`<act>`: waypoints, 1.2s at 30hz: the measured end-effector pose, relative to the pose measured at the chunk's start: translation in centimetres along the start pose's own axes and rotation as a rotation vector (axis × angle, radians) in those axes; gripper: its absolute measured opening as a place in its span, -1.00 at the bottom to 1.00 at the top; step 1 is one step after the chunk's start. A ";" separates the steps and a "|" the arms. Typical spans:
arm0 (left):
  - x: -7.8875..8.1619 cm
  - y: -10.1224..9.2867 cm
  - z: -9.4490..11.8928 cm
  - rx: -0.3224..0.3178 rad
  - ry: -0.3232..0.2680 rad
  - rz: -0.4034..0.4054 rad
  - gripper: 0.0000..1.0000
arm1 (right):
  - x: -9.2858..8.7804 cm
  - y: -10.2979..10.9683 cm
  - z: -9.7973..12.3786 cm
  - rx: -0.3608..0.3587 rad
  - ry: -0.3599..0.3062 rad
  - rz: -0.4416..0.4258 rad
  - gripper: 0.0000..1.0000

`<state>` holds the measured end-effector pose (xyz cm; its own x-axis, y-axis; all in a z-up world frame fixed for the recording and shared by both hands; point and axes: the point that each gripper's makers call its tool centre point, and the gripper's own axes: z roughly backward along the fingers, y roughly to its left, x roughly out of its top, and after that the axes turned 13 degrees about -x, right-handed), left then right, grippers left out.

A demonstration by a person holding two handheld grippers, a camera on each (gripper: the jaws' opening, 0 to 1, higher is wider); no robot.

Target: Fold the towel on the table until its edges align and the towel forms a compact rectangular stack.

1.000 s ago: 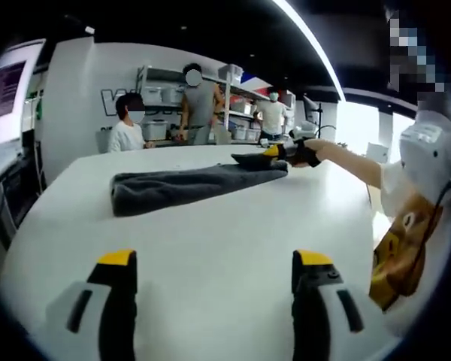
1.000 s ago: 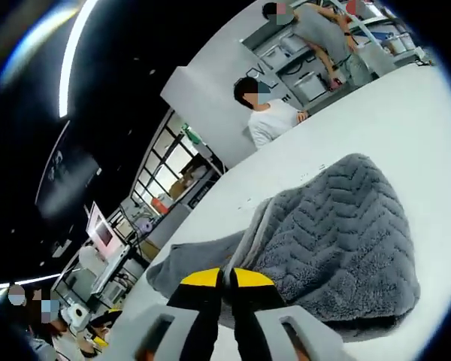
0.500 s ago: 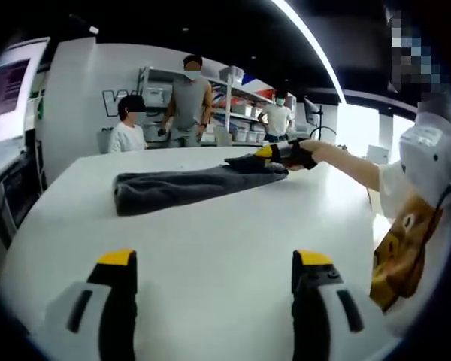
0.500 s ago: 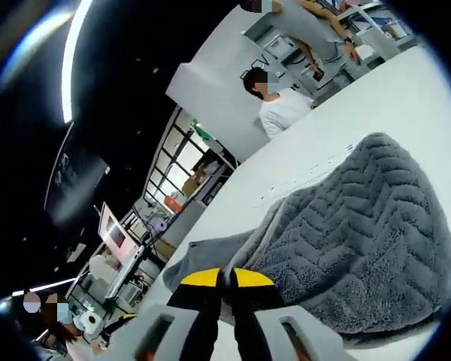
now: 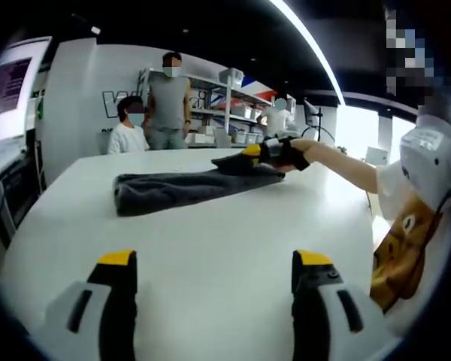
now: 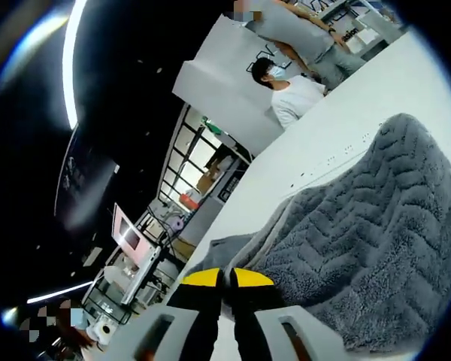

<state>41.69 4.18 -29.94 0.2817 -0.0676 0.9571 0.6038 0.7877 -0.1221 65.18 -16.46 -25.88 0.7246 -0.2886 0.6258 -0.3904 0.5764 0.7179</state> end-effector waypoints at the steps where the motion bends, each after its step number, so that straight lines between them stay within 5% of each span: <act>1: 0.0 0.0 0.0 -0.001 -0.002 0.002 0.78 | -0.4 0.4 -0.4 0.005 0.006 -0.005 -0.91; 20: 0.1 -0.8 0.2 -0.014 0.000 -0.003 0.78 | -1.8 5.4 -7.2 0.062 0.061 -0.040 -0.90; 36: 0.0 -0.4 1.0 0.004 -0.008 0.006 0.78 | -4.4 10.1 -10.8 0.122 0.106 -0.056 -0.90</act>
<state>40.69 4.51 -29.66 0.2793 -0.0582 0.9584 0.5995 0.7902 -0.1267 64.17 -1.10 -24.65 0.8005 -0.2313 0.5529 -0.4094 0.4627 0.7863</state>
